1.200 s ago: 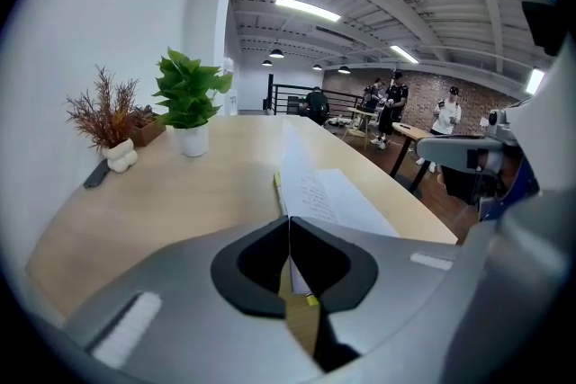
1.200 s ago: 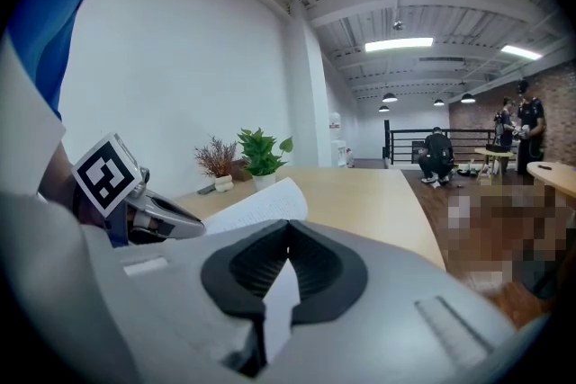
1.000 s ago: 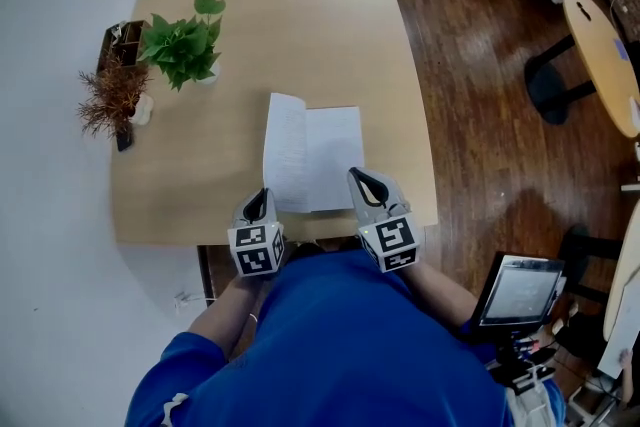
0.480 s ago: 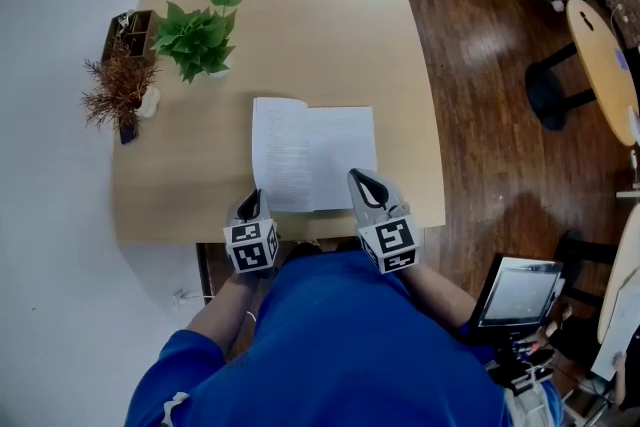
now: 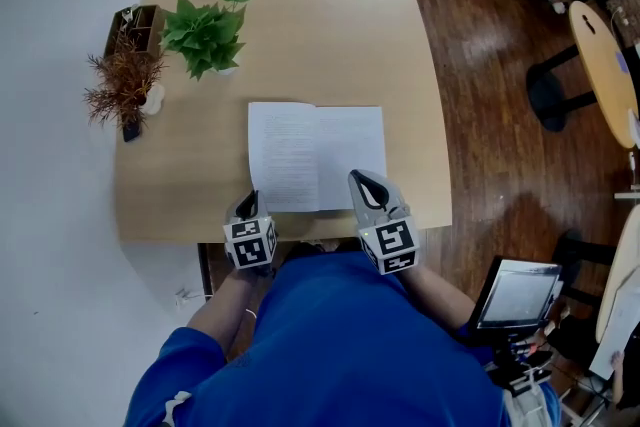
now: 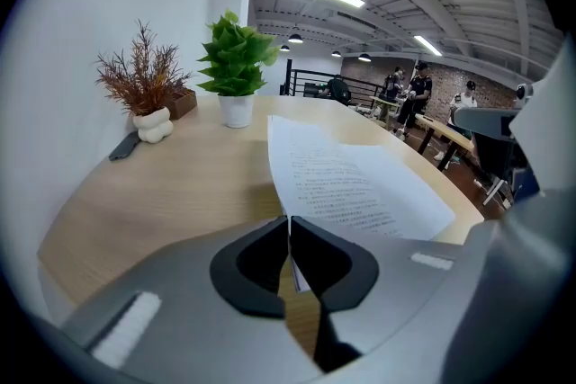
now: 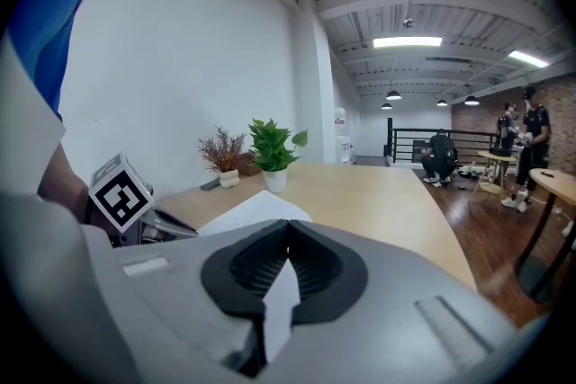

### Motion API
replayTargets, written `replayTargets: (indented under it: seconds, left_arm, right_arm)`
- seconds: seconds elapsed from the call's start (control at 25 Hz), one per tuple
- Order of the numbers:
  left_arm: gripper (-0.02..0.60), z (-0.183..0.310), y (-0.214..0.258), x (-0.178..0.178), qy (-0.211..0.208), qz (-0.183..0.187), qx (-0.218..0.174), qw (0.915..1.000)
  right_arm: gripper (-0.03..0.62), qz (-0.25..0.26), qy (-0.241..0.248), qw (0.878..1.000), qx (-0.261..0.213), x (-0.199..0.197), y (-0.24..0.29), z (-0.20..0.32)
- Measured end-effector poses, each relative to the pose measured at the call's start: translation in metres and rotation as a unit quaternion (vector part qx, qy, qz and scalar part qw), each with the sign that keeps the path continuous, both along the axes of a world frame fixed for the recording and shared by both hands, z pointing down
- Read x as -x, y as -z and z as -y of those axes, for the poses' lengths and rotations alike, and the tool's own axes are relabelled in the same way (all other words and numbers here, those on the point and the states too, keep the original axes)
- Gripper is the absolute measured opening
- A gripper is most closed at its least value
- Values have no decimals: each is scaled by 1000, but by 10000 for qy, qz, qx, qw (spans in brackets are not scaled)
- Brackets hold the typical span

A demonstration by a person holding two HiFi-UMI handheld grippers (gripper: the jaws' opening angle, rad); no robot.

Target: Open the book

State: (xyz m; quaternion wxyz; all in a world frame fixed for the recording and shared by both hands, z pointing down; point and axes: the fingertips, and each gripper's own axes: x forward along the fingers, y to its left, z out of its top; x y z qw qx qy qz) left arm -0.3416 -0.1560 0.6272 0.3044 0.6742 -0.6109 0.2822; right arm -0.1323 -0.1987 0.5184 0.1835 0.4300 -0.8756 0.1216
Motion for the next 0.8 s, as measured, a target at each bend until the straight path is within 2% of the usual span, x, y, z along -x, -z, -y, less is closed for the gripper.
replayTargets:
  seconds: [0.8]
  left_arm:
    - [31, 3, -38, 12, -446, 492, 473, 9967]
  right_arm:
    - [3, -141, -48, 9998, 135, 11, -11, 1]
